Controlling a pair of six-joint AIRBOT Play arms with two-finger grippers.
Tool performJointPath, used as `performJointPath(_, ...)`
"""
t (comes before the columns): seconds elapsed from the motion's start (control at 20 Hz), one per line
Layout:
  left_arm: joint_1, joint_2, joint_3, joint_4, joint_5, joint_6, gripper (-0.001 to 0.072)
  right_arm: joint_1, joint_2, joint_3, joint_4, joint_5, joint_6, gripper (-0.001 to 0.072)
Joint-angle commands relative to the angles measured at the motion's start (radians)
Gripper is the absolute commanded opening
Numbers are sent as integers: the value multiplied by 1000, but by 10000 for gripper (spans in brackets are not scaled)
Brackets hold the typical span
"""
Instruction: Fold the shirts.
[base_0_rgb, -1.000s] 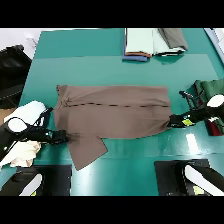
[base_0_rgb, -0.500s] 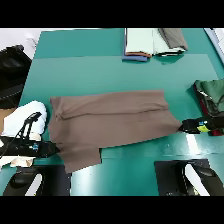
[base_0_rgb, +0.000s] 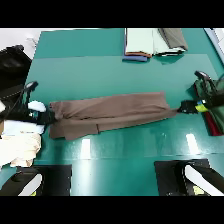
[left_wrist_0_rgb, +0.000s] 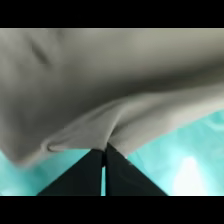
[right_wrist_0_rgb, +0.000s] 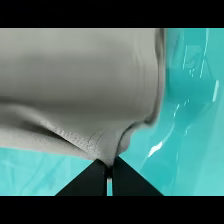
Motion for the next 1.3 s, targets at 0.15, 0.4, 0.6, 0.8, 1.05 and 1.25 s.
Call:
performJointPath(0.15, 1, -352, 248, 59, 230, 38, 20, 87, -362, 303, 2, -41, 36, 14)
performJointPath(0.4, 1, -449, 275, 50, 316, 37, 25, 87, -529, 433, 22, -34, 49, 27)
performJointPath(0.6, 1, -449, 320, 48, 284, 27, 396, 34, -578, 503, 190, -45, -16, 384)
performJointPath(0.8, 1, -449, 345, -6, 202, 40, 53, -68, -576, 462, 206, 28, -70, 385)
performJointPath(1.05, -67, -450, 345, -61, 227, 55, 20, -189, -577, 250, 258, -23, -113, 574)
performJointPath(1.25, -181, -462, 345, -61, 291, 25, 20, -166, -581, 127, 345, -98, -170, 570)
